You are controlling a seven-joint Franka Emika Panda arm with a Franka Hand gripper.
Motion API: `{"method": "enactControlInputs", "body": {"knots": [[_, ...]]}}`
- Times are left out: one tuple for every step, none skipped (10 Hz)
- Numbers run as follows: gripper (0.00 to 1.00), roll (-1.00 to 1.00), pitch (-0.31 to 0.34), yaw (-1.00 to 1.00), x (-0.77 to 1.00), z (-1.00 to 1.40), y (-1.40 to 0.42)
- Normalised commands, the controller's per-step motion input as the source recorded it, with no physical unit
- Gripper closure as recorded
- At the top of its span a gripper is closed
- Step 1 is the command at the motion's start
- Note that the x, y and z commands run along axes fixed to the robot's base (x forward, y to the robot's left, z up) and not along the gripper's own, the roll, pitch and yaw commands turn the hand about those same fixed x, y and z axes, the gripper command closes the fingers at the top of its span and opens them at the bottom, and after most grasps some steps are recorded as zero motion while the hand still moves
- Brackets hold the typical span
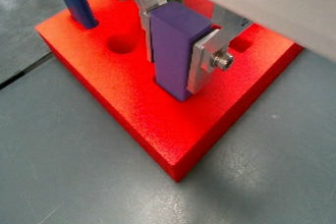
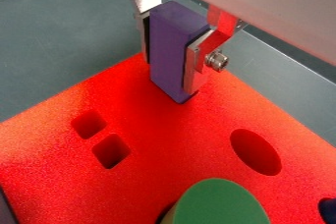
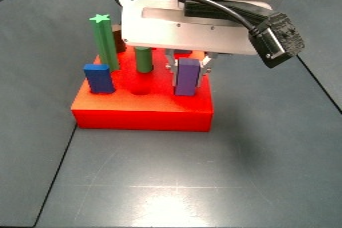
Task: Pick up the rectangle object. Move up. Place the rectangle object on the fixture. Regrasp the rectangle object. Move to above the board. Insert the rectangle object.
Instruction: Insert the rectangle object.
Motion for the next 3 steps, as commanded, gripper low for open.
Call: {"method": "enactControlInputs", "body": {"knots": [[1.00, 0.03, 0.000, 0.00, 0.00, 0.00, -0.01], [1.00, 0.01, 0.000, 0.00, 0.00, 0.00, 0.00], [1.00, 0.00, 0.000, 0.00, 0.00, 0.00, 0.00]]}}
